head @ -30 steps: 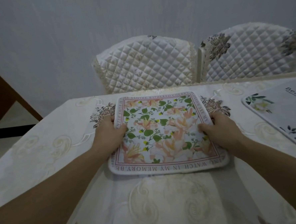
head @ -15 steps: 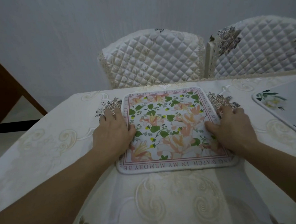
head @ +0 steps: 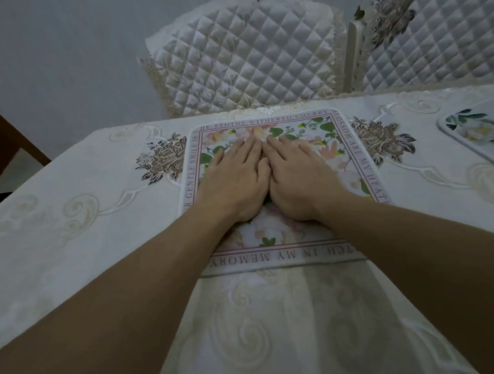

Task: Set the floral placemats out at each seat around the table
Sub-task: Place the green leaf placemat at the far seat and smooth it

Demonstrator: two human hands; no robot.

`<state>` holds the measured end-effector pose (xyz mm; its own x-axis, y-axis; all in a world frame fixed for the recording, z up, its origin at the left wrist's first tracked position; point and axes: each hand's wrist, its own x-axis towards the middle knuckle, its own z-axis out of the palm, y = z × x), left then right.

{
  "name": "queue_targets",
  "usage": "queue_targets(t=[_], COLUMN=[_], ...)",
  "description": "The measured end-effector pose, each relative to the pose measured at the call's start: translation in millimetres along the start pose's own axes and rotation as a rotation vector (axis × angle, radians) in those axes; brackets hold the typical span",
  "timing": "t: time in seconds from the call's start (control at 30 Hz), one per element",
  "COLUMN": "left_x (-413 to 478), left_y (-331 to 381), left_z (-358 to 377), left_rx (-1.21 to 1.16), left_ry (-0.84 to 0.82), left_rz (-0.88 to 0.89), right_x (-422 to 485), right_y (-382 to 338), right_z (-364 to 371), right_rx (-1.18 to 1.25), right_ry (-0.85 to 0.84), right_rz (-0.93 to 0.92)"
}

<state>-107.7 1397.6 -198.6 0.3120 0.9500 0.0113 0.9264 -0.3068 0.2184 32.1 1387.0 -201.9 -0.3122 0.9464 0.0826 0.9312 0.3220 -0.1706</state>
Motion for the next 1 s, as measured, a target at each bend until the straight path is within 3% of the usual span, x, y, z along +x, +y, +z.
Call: queue_targets(t=[0.43,0.73,0.8,0.93,1.0], left_x=[-18.2,-55.9,-55.0,-57.8,-71.8], left_y=[-32.1,-46.1,-43.8,-32.3,-17.0], left_z=[-9.0,-11.6,-15.0,-39.0,-48.3], left_rx=[0.087,0.06,0.061,0.121,0.086], left_ry=[-0.039,-0.012,-0.02,-0.182,-0.137], left_rz=[-0.05,-0.113,-0.121,-0.177,-0.201], right_x=[-28.8,-51.7,-49.4,-41.6,-57.8], right_y=[48.9,44.6,43.9,34.9,26.0], right_z=[-19.5,-23.9,-29.8,-71.7,-83.0], right_rx=[-0.027,-0.013,-0.016,0.003,0.044], right_ry=[-0.111,-0.049,-0.103,-0.38,-0.303], right_rz=[0.156,0.297,0.314,0.366,0.363])
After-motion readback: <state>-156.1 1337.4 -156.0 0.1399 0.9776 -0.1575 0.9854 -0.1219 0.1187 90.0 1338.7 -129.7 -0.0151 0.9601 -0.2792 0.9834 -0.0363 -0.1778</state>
